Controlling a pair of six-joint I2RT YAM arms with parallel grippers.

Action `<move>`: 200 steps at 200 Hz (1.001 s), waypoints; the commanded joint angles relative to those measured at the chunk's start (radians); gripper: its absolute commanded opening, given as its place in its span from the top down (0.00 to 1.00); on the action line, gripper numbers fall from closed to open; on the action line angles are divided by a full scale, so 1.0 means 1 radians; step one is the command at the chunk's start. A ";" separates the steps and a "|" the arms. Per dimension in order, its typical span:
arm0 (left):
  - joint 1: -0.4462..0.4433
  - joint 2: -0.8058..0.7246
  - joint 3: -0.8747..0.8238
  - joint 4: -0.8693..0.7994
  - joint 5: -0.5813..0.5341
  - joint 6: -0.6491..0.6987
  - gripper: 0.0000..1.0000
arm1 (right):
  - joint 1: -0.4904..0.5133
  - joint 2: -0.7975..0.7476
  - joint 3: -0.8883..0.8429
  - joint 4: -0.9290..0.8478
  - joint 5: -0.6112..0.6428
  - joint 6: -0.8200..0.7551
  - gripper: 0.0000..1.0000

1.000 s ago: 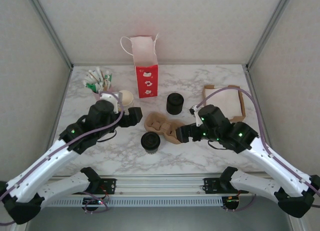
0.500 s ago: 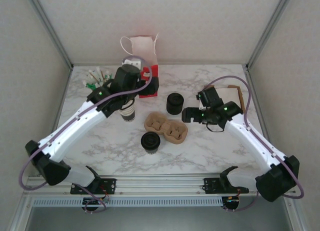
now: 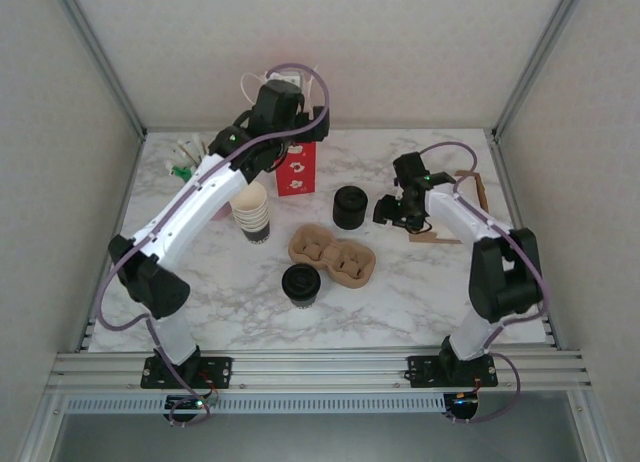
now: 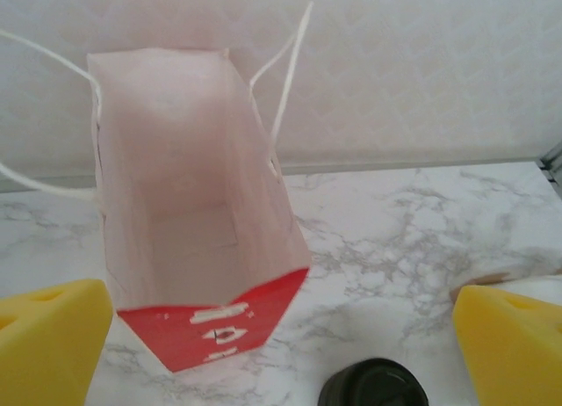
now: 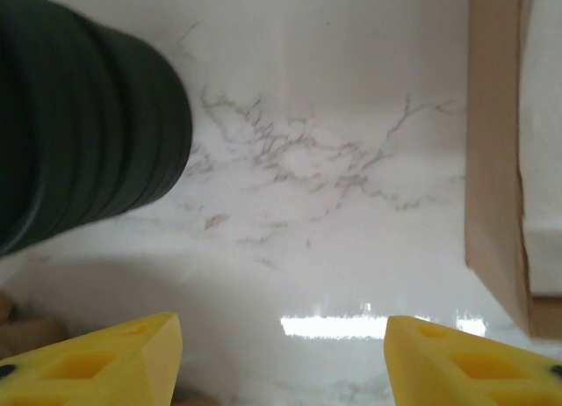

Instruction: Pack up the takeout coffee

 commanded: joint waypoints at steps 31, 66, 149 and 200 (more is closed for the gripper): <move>0.012 0.057 0.078 -0.020 -0.010 0.042 0.01 | -0.046 0.131 0.085 -0.005 0.112 0.011 0.44; 0.021 0.115 0.156 -0.058 -0.018 0.066 0.04 | -0.087 0.153 0.091 -0.017 0.145 0.009 0.47; 0.012 0.266 0.297 -0.194 -0.090 0.084 0.20 | -0.106 -0.001 0.034 0.001 0.030 0.014 0.45; 0.010 0.360 0.366 -0.255 -0.097 0.066 0.34 | -0.104 -0.145 -0.029 0.023 -0.060 0.028 0.45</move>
